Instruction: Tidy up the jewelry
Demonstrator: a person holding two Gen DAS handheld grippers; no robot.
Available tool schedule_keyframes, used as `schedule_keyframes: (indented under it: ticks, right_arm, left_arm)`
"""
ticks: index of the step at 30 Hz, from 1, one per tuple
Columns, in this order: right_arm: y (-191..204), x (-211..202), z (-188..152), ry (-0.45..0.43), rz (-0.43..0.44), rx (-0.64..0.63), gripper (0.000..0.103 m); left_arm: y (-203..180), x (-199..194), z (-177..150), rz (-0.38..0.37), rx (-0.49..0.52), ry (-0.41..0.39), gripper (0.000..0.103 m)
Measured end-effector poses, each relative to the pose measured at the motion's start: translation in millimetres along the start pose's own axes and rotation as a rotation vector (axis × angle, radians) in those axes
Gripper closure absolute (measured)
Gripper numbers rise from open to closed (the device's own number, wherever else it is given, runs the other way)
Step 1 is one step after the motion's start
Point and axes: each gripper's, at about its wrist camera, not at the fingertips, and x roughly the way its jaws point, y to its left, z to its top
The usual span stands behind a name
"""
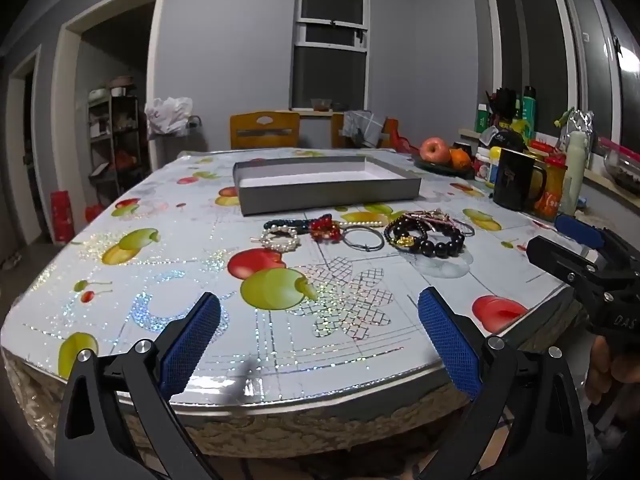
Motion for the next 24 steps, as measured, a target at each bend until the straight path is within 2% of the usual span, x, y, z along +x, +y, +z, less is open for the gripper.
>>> schedule_keyframes:
  ticks: [24]
  right_arm:
    - [-2.2, -0.7, 2.3, -0.007, -0.011, -0.010, 0.005]
  left_arm:
    - [-0.6, 6.1, -2.0, -0.004, -0.003, 0.024, 0.005]
